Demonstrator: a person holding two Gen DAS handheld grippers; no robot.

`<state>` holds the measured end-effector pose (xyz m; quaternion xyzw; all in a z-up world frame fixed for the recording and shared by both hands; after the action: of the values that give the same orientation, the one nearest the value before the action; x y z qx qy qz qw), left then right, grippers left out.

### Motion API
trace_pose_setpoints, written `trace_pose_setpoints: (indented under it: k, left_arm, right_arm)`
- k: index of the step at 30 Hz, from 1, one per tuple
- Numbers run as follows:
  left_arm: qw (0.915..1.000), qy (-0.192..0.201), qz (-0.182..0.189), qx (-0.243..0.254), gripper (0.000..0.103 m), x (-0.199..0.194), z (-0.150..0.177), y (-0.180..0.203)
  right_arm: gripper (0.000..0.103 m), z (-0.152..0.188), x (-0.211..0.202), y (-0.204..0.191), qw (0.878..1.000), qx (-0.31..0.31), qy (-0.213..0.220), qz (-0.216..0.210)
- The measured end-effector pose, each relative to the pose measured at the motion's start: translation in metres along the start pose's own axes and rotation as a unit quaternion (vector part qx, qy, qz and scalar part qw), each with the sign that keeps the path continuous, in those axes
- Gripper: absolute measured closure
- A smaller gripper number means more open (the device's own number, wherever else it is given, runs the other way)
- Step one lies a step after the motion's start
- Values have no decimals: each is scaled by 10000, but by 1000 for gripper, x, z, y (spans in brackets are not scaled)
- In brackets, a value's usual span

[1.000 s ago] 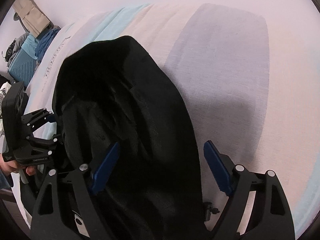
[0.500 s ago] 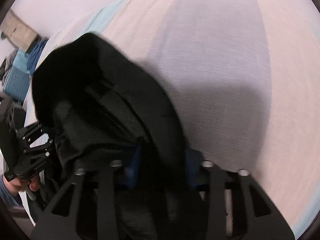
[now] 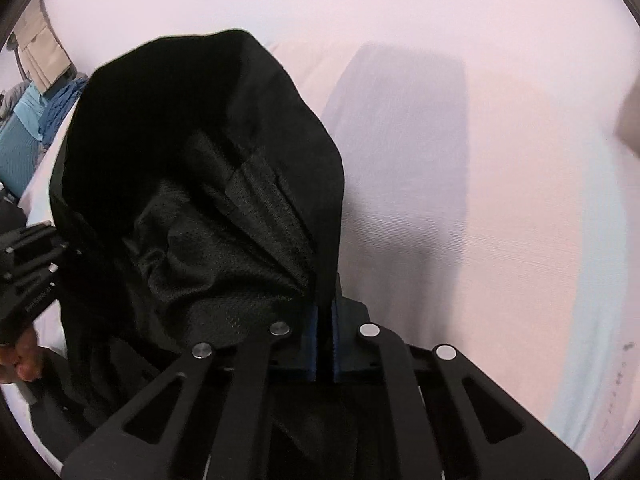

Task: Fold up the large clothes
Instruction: 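Lift the hood with both tools and fold it over onto the white body, then open both tools to lay the hood on the jacket body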

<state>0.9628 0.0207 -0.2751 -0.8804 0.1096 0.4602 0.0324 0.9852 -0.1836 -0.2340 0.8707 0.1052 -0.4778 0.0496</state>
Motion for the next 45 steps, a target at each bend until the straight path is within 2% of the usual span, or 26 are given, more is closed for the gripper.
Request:
trace_pose_setpoints:
  k: [4,8,11,16,22,23,27,30,32,33,37,42,44,45]
  left_arm:
    - [9997,142,-187,82,98,-31,3,5]
    - [9996,111,-273,4,98,-51,5,22]
    - [9993,66,-308,-184,98,-80,36,38]
    - [9982,104,-433,-413,98,-109,66,52]
    - [9967,235,-717,-306,98,-136,105,75]
    - [9965,269,-746,-279,98,-140,114,75]
    - [9955,303,-864,-226,98,-144,131,86]
    - [9954,356,-871,-161,98,-146,149,94]
    - [9955,395,-851,-134,98,-149,168,95]
    - [9958,378,-819,-143,97,-148,163,97]
    - [9962,281,-820,-76,97,-137,187,100]
    - [9960,211,-862,80,90,-129,210,107]
    - [9960,241,-853,140,86,-130,216,109]
    - [9960,252,-846,156,83,-131,218,110]
  right_arm:
    - [100,18,-38,1,9993,53,306,205]
    - [100,39,-70,0,9985,242,465,174]
    - [100,61,-95,-6,9978,308,583,123]
    - [100,105,-133,-2,9963,386,745,178]
    - [100,154,-166,-7,9946,273,908,419]
    - [100,152,-165,-14,9944,244,926,458]
    - [100,186,-172,-20,9941,160,895,593]
    - [100,227,-180,-6,9942,123,828,676]
    - [100,246,-173,-9,9947,84,729,719]
    - [100,251,-166,-14,9951,100,665,720]
    - [100,289,-144,-13,9974,147,321,625]
    - [97,311,-137,-1,9985,175,233,462]
    - [97,341,-145,-21,9986,115,261,453]
    - [97,345,-147,-21,9987,101,264,419]
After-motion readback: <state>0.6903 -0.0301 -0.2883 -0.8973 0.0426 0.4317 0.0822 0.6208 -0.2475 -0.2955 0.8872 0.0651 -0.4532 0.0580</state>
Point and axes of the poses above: each gripper's, at about its wrist camera, not at the fingertips, and x roughly the way its jaws point, y to its right, z to its underside, the point moved 9 cm from there along x, roughly the way its jaws point, and after that the axes turned 1 degree about -z, right-handed, at the moved point
